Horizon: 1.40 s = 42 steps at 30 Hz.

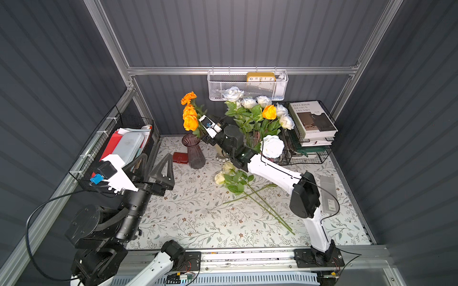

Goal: Arrange the flowers in different vases according to their colors
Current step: Insert the flower into the vase, then pick up the flower at the center of the board.

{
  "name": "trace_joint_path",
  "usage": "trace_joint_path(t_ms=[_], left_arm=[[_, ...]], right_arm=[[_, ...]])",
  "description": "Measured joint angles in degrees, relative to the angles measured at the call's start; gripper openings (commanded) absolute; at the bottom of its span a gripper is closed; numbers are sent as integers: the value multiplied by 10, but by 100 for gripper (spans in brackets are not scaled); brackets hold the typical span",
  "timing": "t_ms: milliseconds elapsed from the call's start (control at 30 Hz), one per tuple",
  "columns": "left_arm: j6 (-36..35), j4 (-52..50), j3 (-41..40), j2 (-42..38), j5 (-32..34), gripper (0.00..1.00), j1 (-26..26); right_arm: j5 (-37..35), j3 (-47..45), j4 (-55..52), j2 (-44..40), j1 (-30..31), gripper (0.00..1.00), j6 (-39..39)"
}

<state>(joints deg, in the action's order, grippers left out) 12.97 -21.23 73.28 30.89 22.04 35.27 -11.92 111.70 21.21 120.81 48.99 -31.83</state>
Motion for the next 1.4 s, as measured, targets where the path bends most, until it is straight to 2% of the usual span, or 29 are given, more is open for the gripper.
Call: trace_joint_path(t_ms=[367, 533, 667, 767, 900, 1033, 1100, 1200, 1300, 1400], left_arm=[[23, -3, -5, 10, -20, 99, 0], [20, 2, -40, 17, -78, 99, 0], [24, 3, -82, 31, -133, 99, 0], [34, 2, -122, 31, -166, 99, 0], [54, 10, -168, 37, -212, 98, 0], [77, 25, -199, 92, -251, 96, 0], [83, 34, -217, 123, -260, 96, 2], [94, 42, -254, 148, -257, 96, 21], [108, 56, -267, 180, -222, 98, 95], [123, 78, -256, 249, -153, 99, 213]], right_arm=[[-18, -254, 64, -177, 51, 91, 10], [-21, -406, 73, -289, 115, 91, 47], [-31, -524, 47, -400, 181, 91, 119], [-50, -596, -6, -489, 203, 91, 201], [-138, -672, -110, -601, 204, 90, 354], [-250, -714, -311, -701, 176, 86, 571], [-278, -726, -422, -752, 128, 83, 679], [-289, -758, -529, -845, 42, 81, 776], [-278, -769, -594, -893, -18, 79, 814], [-254, -769, -609, -854, -53, 79, 828]])
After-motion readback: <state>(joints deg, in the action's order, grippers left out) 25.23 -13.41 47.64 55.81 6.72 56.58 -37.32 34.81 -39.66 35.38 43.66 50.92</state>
